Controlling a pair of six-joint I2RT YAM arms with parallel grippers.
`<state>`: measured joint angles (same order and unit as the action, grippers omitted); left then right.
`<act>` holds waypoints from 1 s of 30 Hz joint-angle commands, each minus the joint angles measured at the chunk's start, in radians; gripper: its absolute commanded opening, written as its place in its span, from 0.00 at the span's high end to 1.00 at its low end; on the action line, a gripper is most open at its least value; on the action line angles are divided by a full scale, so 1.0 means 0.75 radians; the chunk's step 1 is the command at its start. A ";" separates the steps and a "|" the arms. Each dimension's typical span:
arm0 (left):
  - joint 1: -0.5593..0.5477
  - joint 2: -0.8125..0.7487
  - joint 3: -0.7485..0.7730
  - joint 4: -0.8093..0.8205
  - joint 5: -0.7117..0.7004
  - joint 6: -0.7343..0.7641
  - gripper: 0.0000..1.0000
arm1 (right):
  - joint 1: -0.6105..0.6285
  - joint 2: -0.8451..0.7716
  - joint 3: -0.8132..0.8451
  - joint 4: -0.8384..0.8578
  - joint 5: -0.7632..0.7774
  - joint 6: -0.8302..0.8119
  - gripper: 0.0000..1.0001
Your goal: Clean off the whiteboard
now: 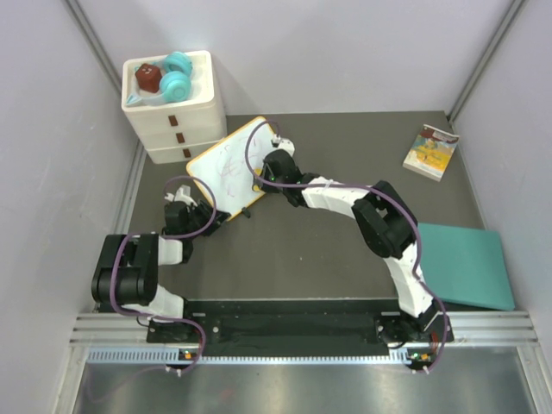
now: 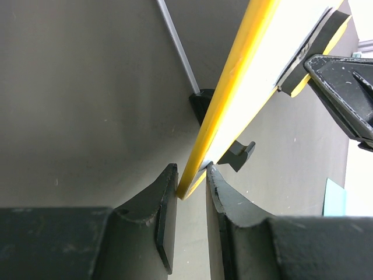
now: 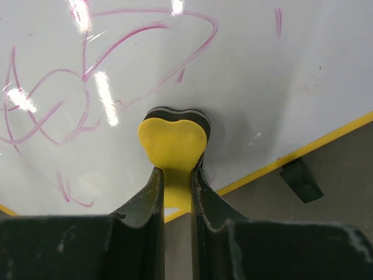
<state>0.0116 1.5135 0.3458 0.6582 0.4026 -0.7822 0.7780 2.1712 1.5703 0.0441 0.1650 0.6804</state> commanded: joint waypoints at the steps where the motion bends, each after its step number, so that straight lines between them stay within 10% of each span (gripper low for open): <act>1: 0.005 -0.012 0.013 -0.168 -0.085 0.071 0.81 | 0.024 0.048 -0.012 0.076 0.029 0.019 1.00; 30: 0.007 -0.007 0.013 -0.168 -0.062 0.082 0.81 | 0.020 -0.066 -0.200 0.142 -0.009 0.085 1.00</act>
<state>0.0116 1.5070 0.3561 0.6281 0.4072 -0.7555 0.7685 2.1273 1.3815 0.2169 0.1642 0.8280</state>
